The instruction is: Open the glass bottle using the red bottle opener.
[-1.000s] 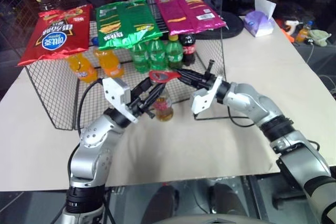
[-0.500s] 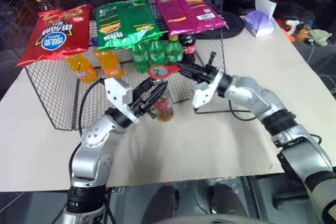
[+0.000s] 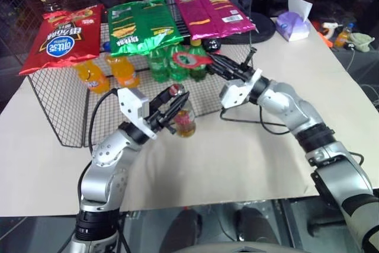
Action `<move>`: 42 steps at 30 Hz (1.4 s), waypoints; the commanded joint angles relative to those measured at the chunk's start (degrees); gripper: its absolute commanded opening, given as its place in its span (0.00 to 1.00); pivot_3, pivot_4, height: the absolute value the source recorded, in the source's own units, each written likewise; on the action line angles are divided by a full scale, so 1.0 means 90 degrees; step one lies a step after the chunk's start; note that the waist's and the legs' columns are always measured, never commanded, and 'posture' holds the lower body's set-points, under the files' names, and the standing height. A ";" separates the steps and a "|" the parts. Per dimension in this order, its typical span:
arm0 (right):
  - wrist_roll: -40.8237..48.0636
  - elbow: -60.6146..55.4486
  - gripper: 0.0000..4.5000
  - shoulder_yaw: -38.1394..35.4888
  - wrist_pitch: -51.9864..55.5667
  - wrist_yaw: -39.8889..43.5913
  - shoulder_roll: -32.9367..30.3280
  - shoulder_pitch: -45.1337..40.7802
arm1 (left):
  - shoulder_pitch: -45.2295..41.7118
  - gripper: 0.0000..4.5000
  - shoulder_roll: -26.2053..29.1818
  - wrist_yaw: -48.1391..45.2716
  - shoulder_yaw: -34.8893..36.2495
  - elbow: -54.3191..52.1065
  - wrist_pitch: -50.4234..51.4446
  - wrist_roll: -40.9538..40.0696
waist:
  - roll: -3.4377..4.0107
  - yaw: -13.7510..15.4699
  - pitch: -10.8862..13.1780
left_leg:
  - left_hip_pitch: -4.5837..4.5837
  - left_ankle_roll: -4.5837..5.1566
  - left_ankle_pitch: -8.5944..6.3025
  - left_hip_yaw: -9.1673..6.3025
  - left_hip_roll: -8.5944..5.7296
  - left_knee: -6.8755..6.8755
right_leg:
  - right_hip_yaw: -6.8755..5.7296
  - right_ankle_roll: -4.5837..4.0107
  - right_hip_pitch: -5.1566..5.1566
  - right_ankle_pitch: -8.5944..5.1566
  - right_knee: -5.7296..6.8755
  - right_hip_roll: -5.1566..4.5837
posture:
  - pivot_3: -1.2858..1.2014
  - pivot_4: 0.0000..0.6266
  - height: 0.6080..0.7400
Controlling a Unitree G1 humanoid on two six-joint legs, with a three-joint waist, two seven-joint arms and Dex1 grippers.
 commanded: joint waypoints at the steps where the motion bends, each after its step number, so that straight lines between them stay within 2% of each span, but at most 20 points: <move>1: 0.0230 -0.0106 0.00 -0.0233 0.0102 -0.0050 0.0013 0.0071 | 0.0145 0.24 -0.0022 -0.0088 -0.0271 0.0163 0.0186 0.0040 | 0.0000 0.0001 0.0000 | 0.0000 0.0000 0.0000 0.0000 0.0000 -0.0001 | 0.0000 0.0000 0.0000 0.0000 -0.0001 0.0000 | 0.52 0.24 1.00; 8: 0.0340 -0.0164 0.00 -0.0229 0.0232 -0.0005 0.0022 0.0183 | 0.0091 0.24 -0.0025 -0.0071 -0.0278 0.0200 0.0106 0.0115 | 0.0000 -0.0001 0.0000 | 0.0000 0.0000 0.0000 0.0001 0.0000 -0.0005 | 0.0000 0.0000 -0.0001 0.0000 -0.0005 -0.0001 | 0.52 0.24 1.00; 10: 0.0352 -0.0165 0.00 -0.0216 0.0256 -0.0005 0.0020 0.0200 | 0.0079 0.46 -0.0027 -0.0065 -0.0281 0.0201 0.0097 0.0122 | 0.0001 -0.0002 0.0001 | -0.0001 0.0000 0.0000 0.0002 0.0000 -0.0007 | 0.0000 0.0000 -0.0001 0.0000 -0.0007 -0.0001 | 0.52 0.24 1.00; 11: 0.0364 -0.0163 0.00 -0.0213 0.0265 -0.0003 0.0017 0.0205 | 0.0071 0.49 -0.0026 -0.0057 -0.0285 0.0199 0.0097 0.0126 | 0.0000 -0.0008 0.0004 | -0.0001 0.0000 0.0000 0.0002 0.0000 -0.0008 | 0.0001 0.0000 -0.0001 0.0000 -0.0009 -0.0001 | 0.52 0.24 1.00; 16: 0.0420 -0.0201 0.00 -0.0211 0.0310 0.0031 0.0017 0.0221 | 0.0041 0.98 -0.0009 -0.0009 -0.0290 0.0209 0.0056 0.0169 | -0.0023 -0.0049 0.0028 | -0.0046 -0.0002 0.0001 0.0016 0.0005 -0.0028 | 0.0014 0.0000 -0.0063 0.0000 -0.0007 0.0003 | 0.52 0.24 1.00; 22: 0.0435 -0.0177 0.00 -0.0208 0.0327 0.0046 0.0017 0.0223 | 0.0068 0.98 -0.0014 -0.0022 -0.0293 0.0208 0.0048 0.0176 | -0.0023 -0.0164 0.0028 | -0.0111 -0.0005 0.0003 0.0023 0.0010 -0.0032 | 0.0016 0.0000 -0.0125 0.0000 -0.0018 0.0002 | 0.52 0.24 1.00; 32: 0.0528 -0.0199 0.00 -0.0242 0.0316 0.0133 -0.0034 0.0276 | 0.0281 0.98 -0.0015 -0.0044 -0.0289 0.0086 0.0026 0.0146 | -0.0023 -0.0184 0.0028 | -0.0112 -0.0005 0.0003 0.0020 0.0010 -0.0032 | 0.0013 0.0001 -0.0125 0.0001 -0.0019 0.0004 | 0.52 0.24 1.00; 38: 0.1597 -0.0617 0.00 -0.0443 0.1069 0.1174 -0.0127 0.0858 | 0.0660 0.98 0.0131 -0.0086 -0.0133 -0.0200 0.0182 -0.0050 | -0.0023 -0.0180 0.0028 | -0.0114 -0.0005 0.0003 0.0019 0.0012 -0.0032 | 0.0012 0.0001 -0.0123 0.0001 -0.0021 0.0001 | 0.52 0.24 1.00; 42: 0.2319 -0.1133 0.00 -0.0705 0.2001 0.1732 -0.0070 0.1269 | 0.0888 0.98 0.0247 -0.0163 -0.0200 -0.0234 0.0094 0.0078 | -0.0022 -0.0177 0.0028 | -0.0113 -0.0005 0.0003 0.0020 0.0014 -0.0031 | 0.0014 0.0001 -0.0124 0.0001 -0.0019 0.0001 | 0.52 0.24 1.00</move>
